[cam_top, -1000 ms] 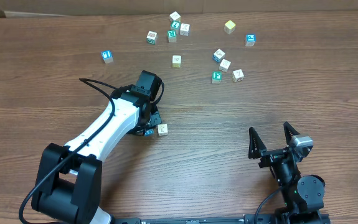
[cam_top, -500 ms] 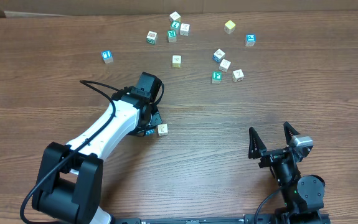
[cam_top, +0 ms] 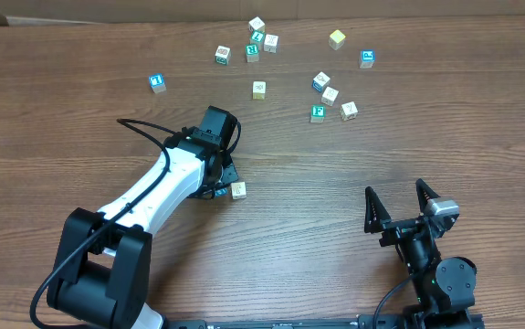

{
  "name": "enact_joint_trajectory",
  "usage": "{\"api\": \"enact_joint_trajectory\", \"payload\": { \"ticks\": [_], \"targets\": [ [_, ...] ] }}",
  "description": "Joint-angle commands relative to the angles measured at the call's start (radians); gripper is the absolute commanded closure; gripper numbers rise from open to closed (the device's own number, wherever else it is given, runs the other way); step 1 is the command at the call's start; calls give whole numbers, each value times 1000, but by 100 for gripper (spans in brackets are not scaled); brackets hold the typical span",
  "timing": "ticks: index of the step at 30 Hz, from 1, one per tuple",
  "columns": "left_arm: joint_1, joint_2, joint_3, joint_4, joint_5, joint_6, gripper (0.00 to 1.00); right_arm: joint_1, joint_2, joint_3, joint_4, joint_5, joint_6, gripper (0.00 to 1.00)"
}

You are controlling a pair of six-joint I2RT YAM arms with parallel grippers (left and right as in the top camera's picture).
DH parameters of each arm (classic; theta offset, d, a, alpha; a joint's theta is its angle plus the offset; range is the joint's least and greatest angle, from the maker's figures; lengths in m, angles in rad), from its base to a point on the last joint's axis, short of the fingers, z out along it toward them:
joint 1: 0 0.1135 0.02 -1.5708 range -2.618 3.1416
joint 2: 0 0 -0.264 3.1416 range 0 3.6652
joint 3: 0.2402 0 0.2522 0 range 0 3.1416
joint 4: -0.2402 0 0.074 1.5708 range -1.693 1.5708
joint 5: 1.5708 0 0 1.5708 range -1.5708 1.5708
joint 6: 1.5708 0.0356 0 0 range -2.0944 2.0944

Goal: Form a circle

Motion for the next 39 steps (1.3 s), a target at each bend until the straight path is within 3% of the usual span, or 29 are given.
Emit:
{"api": "enact_joint_trajectory", "payload": {
  "ticks": [1,17,19,26,30,39],
  "targets": [
    [-5,11,-9,21,-6,-2,96,4,-8,-11,7,9,-4,0],
    [-5,11,-9,25,2,0,96,4,-8,-11,7,9,-4,0],
    [-5,11,-1,27,2,48,96,4,-8,-11,7,9,-4,0],
    [-5,11,207,-117,-8,130,96,4,-8,-11,7,9,-4,0],
    [-35,11,314,-183,19,129,96,4,-8,-11,7,9,-4,0],
    [-189,21,277,-179,16,96,96,4,-8,-11,7,9,-4,0]
  ]
}}
